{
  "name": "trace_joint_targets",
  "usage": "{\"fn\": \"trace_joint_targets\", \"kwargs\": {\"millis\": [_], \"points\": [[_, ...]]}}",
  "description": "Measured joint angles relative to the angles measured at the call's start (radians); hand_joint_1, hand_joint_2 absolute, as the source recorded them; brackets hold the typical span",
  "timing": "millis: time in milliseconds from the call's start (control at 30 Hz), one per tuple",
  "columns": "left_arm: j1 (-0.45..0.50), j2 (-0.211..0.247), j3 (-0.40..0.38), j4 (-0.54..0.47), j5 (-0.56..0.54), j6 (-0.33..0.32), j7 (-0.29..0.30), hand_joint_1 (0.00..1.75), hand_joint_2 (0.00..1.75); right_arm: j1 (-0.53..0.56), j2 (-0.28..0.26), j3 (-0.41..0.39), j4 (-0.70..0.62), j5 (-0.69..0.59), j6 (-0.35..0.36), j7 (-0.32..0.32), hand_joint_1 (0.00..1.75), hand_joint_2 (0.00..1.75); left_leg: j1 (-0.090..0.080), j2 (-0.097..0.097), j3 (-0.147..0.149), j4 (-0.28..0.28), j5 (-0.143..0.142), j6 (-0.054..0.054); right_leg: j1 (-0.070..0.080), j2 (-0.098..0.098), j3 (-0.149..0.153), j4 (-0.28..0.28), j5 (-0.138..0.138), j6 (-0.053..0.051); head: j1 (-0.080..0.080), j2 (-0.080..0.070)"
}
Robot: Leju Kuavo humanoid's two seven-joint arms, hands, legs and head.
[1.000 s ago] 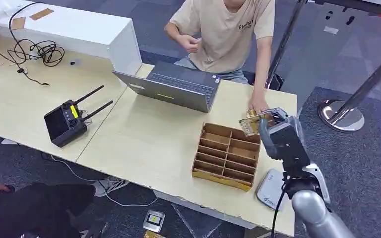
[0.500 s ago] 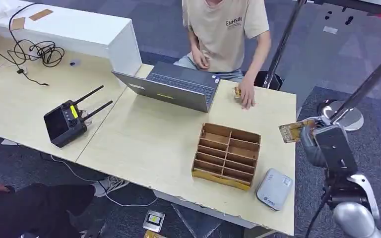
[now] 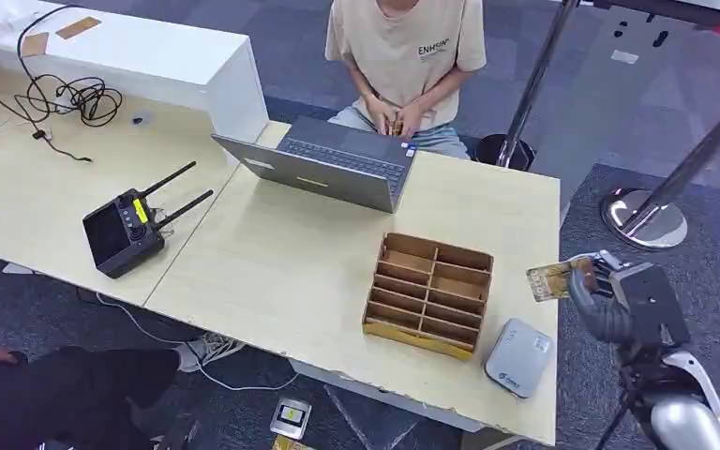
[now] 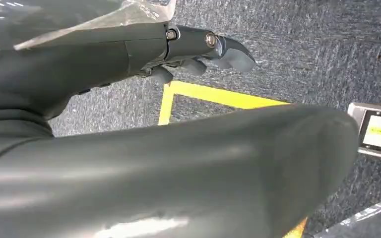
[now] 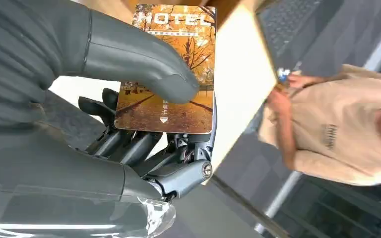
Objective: Pass the card to the sensor for recognition and then transmit it.
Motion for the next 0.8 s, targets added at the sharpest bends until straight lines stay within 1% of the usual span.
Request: {"fn": "trace_joint_targets", "kwargs": {"millis": [233,367,467,600,800], "points": [[0.000,0.000,0.006,0.000,0.002,0.002,0.013,0.00,0.00,0.028,0.000,0.000,0.072,-0.019,0.038,-0.002,1.75,1.75,0.000,0.000,0.000,0.000,0.000,0.000,0.000,0.000,0.000,0.000,0.000,0.000,0.000,0.000],[0.000,0.001,0.007,0.000,0.002,0.005,0.017,0.00,0.00,0.032,-0.001,0.010,0.124,0.020,0.050,0.031,1.75,1.75,0.000,0.000,0.000,0.000,0.000,0.000,0.000,0.000,0.000,0.000,0.000,0.000,0.000,0.000],[0.000,0.002,0.007,0.000,0.002,0.005,0.017,0.00,0.00,0.033,-0.001,0.015,0.145,0.029,0.055,0.036,1.75,1.75,0.000,0.000,0.000,0.000,0.000,0.000,0.000,0.000,0.000,0.000,0.000,0.000,0.000,0.000],[0.000,0.002,0.007,0.000,0.004,0.004,0.013,0.00,0.00,0.032,-0.002,0.029,0.175,0.035,0.072,0.064,1.75,1.75,0.000,0.000,0.000,0.000,0.000,0.000,0.000,0.000,0.000,0.000,0.000,0.000,0.000,0.000],[0.000,0.002,0.007,0.000,0.003,0.003,0.013,0.00,0.00,0.032,-0.009,0.046,0.205,0.034,0.079,0.070,1.75,1.75,0.000,0.000,0.000,0.000,0.000,0.000,0.000,0.000,0.000,0.000,0.000,0.000,0.000,0.000]]}}
